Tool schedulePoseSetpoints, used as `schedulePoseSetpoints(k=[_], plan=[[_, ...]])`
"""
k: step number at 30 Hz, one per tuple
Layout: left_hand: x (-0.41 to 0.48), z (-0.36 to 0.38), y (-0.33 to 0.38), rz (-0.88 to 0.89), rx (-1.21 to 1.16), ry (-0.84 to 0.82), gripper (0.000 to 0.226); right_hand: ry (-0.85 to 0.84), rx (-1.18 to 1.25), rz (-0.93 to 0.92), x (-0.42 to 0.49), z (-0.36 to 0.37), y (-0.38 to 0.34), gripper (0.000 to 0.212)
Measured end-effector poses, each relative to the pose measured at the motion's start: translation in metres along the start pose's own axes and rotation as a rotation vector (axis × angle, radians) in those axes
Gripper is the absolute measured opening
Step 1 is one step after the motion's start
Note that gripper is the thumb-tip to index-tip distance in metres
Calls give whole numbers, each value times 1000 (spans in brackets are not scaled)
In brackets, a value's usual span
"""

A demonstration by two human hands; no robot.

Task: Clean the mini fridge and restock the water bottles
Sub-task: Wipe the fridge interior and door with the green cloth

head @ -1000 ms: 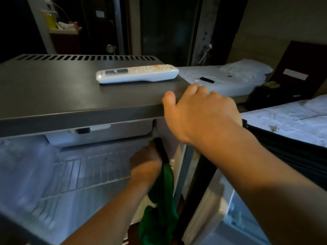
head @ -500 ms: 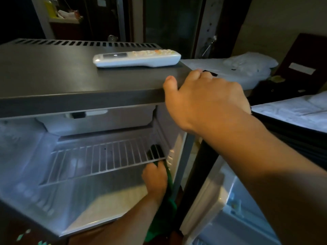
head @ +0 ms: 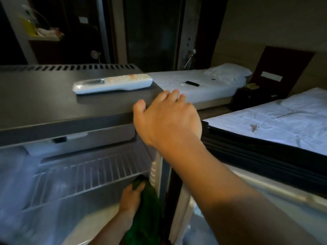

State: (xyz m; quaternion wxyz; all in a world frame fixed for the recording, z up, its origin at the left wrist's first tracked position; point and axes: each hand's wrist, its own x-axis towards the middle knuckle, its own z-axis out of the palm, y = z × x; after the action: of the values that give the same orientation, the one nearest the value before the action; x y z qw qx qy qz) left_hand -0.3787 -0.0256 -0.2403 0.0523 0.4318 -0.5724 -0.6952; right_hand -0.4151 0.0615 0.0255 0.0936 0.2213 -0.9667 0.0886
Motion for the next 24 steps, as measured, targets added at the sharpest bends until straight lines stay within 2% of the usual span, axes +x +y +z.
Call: schedulePoseSetpoints(k=[1, 5, 9, 11, 13, 15, 16, 19, 21, 24], plan=[[-20, -3, 11, 49, -54, -19, 24, -34, -18, -24, -7, -8, -1, 75], [-101, -8, 42, 206, -244, -109, 24, 38, 106, -148, -14, -21, 5, 74], [-182, -20, 86, 452, -401, -210, 26, 204, 244, -292, -59, -18, 12, 70], [-223, -25, 108, 535, -461, -273, 33, 210, 430, -369, -106, -5, 17, 65], [-256, -30, 123, 582, -488, -369, 27, 180, 758, -392, -153, 5, 21, 67], [-280, -32, 130, 637, -455, -433, 22, 192, 1032, -368, -182, 7, 26, 80], [-291, -32, 131, 649, -436, -458, 23, 191, 1096, -360, -193, 5, 30, 85], [-315, -31, 132, 646, -419, -563, 33, 201, 1096, -405, -216, -5, 44, 97], [-326, -26, 136, 727, -349, -585, 26, 312, 1127, -356, -225, -11, 59, 94], [-336, -15, 146, 928, 21, -496, 21, 446, 1141, -178, -240, -26, 87, 69]])
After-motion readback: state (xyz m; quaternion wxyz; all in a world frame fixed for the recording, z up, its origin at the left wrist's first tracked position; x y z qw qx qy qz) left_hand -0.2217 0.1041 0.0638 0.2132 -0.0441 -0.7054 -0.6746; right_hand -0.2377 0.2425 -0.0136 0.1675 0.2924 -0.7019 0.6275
